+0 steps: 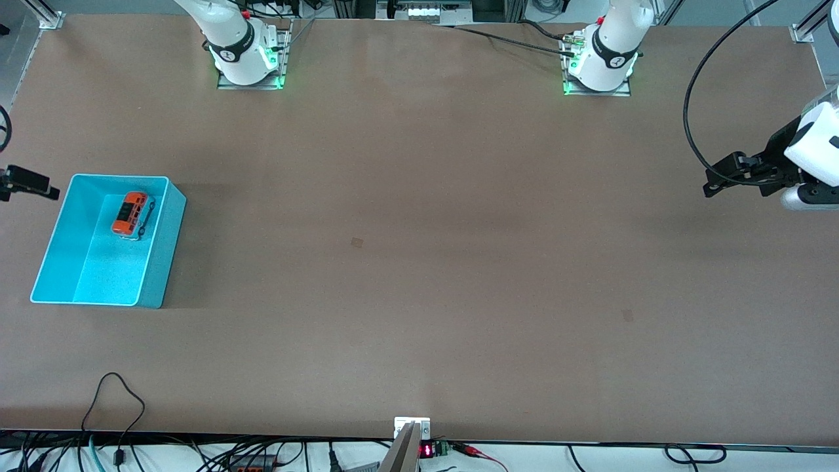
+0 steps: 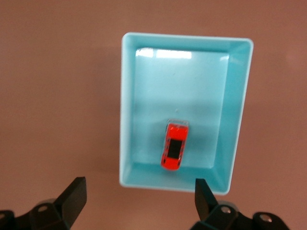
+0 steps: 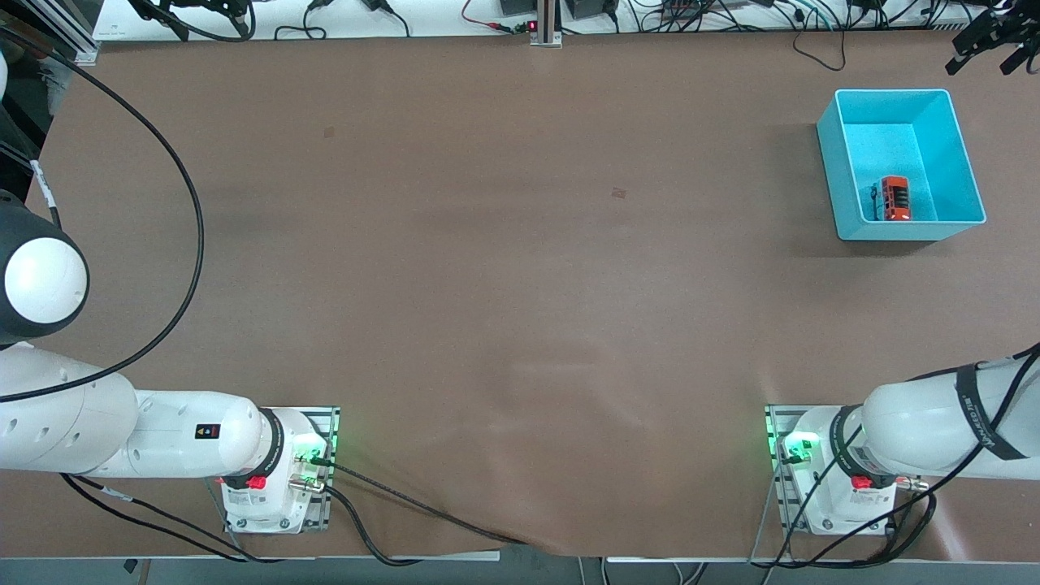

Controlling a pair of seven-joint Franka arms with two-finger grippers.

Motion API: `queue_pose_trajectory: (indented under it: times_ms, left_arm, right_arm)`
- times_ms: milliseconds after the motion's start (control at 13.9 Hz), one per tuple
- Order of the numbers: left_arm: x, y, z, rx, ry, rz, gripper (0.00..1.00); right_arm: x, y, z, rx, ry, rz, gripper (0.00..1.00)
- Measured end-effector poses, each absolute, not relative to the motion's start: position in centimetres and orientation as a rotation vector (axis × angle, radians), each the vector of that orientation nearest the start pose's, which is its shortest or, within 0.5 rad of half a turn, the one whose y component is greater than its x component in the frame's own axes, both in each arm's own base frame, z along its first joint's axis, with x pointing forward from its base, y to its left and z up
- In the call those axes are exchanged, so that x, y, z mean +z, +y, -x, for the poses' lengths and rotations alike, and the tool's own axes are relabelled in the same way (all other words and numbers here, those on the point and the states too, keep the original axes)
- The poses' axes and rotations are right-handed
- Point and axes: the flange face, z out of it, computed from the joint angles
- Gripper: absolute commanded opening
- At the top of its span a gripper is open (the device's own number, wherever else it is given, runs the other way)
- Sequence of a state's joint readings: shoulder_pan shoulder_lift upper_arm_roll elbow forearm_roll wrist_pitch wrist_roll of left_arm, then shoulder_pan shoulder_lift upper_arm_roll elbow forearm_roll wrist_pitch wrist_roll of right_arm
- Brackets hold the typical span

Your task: Wind up bus and store in blue box

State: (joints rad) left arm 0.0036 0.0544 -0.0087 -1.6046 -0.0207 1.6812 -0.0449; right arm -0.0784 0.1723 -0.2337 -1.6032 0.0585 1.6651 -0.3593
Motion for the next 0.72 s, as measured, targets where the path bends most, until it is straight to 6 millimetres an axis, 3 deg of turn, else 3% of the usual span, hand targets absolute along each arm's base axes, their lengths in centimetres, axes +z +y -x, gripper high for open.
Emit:
queue_pose_trajectory:
  times_ms: [288, 504, 720]
  left_arm:
    - [58.8, -0.1, -58.0, -0.035, -0.077, 3.162, 1.00]
    - [58.8, 0.0, -58.0, -0.035, -0.079, 3.162, 1.00]
    - [58.8, 0.0, -57.9, -0.036, -0.078, 3.162, 1.00]
  right_arm:
    - [54.4, -13.6, -58.6, 0.170, -0.167, 3.113, 1.00]
    - [55.0, -11.1, -59.0, 0.186, -0.222, 3.112, 1.00]
    - [55.1, -9.0, -59.4, 0.183, -0.142, 3.119, 1.00]
